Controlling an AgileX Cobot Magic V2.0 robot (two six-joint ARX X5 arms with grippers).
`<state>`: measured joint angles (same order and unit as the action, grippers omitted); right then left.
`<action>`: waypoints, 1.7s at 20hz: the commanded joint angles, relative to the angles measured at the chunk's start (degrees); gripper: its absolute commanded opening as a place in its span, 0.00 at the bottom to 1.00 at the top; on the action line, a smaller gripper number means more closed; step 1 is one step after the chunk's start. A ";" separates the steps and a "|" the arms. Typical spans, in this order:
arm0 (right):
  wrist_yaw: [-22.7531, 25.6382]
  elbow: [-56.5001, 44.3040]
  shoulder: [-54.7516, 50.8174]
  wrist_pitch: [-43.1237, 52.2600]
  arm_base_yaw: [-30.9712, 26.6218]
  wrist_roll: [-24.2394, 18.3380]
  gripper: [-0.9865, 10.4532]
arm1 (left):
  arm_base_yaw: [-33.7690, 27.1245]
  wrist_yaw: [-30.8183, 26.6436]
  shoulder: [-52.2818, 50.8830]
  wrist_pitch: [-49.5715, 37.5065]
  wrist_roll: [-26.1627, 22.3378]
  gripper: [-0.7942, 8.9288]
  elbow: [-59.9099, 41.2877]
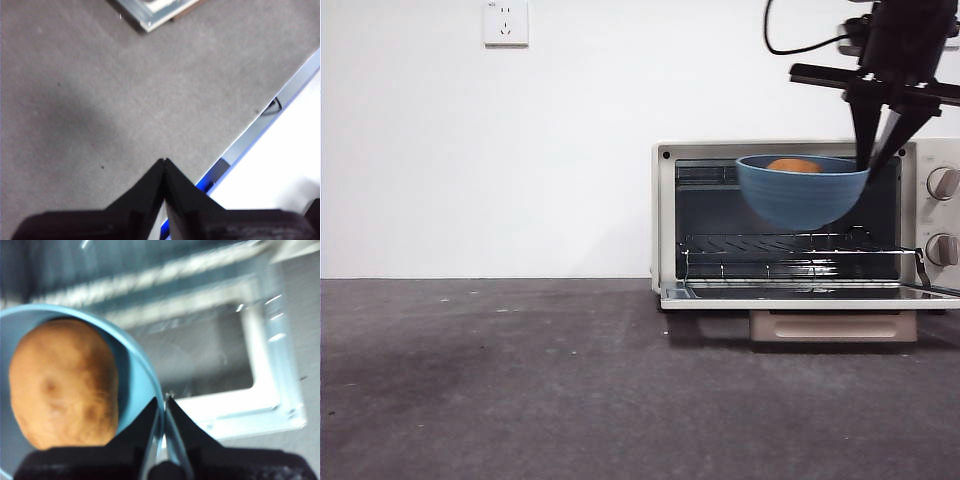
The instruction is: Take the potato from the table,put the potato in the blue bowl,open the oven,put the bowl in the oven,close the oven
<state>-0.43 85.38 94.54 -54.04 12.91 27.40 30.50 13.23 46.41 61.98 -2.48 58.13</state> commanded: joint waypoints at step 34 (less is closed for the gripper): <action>-2.32 1.46 8.55 6.23 -7.63 23.96 0.09 | -0.20 0.70 4.70 -4.63 -3.58 0.08 -0.44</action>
<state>-3.18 87.00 102.59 -47.33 5.21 51.20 30.48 13.72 51.16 57.74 -4.99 58.13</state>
